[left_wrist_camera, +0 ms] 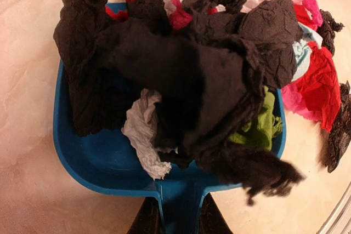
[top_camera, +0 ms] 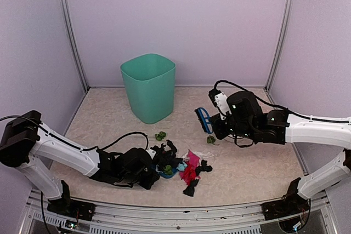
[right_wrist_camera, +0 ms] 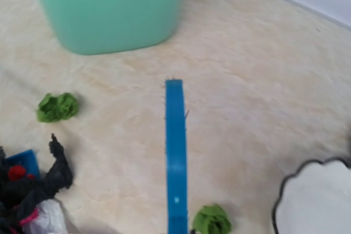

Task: Sweep away the paper scraps from the table
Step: Sweep the paper scraps into the dustpan, then dump the paper scraps in the dustpan into the trash bin.

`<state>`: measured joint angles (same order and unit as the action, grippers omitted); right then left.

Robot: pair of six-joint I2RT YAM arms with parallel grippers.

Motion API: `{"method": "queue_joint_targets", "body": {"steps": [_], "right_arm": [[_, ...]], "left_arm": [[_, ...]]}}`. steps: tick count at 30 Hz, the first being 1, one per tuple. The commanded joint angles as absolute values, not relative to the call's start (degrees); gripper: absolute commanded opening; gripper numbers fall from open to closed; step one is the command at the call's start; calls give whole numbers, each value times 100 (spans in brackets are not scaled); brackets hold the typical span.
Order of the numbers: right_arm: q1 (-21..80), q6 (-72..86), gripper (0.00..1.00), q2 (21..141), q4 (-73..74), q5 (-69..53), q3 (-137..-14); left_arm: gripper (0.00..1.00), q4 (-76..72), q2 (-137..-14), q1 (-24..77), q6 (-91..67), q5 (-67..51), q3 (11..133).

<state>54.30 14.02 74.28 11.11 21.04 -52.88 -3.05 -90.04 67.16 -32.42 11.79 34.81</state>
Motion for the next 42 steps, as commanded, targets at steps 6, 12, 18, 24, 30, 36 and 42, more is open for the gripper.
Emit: {"method": "queue_joint_targets", "body": {"steps": [6, 12, 18, 24, 30, 36, 42], "right_arm": [[5000, 2463, 0, 6494, 884, 2218, -4349], [4858, 2592, 0, 6157, 887, 2237, -4103], [4785, 2839, 0, 5881, 884, 2319, -4004], [4755, 2887, 0, 5747, 897, 2378, -3958], [4746, 2926, 0, 5688, 883, 2360, -3936], [4746, 2943, 0, 5655, 859, 2351, -3911], [4746, 2963, 0, 5677, 793, 2347, -3864]], "left_arm": [[0, -71, -8799, 6671, -2980, 1631, 3921], [0, 215, -8572, 6647, -2883, 1683, 4239], [0, 650, -8314, 6559, -2753, 1640, 4675], [0, 1113, -8069, 6473, -2580, 1668, 5189], [0, 1923, -8029, 6330, -2369, 1652, 5973], [0, 2571, -8030, 6028, -2225, 1472, 6747], [0, 3030, -8093, 5498, -2137, 901, 7466]]}}
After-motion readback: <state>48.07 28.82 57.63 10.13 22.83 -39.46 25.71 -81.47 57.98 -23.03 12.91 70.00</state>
